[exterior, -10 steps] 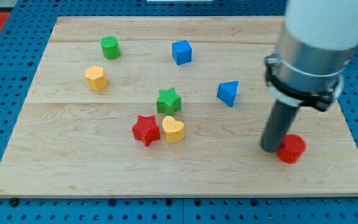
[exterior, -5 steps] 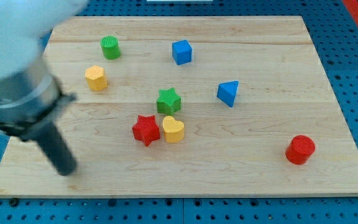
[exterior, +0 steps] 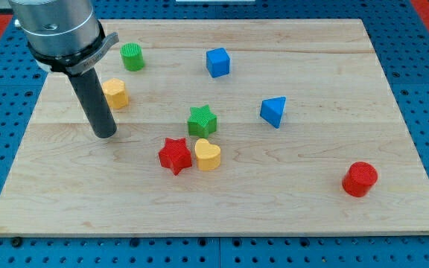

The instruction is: Push red star along with yellow heart slightly right

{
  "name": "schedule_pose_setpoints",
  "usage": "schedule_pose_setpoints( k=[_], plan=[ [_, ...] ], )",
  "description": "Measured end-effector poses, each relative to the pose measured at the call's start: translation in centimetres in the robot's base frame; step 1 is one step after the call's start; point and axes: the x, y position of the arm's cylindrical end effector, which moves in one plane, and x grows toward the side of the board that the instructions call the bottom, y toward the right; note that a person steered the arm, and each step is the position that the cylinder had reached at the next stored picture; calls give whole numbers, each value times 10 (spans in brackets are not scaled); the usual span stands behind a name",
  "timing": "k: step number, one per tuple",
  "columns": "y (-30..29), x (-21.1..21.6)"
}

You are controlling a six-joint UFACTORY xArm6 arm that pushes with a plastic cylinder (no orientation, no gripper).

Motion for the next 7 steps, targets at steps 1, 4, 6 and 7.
schedule_pose_setpoints(
  k=[1, 4, 6, 7],
  plan=[
    [0, 5],
    [58, 42],
    [87, 35],
    [112, 42]
  ],
)
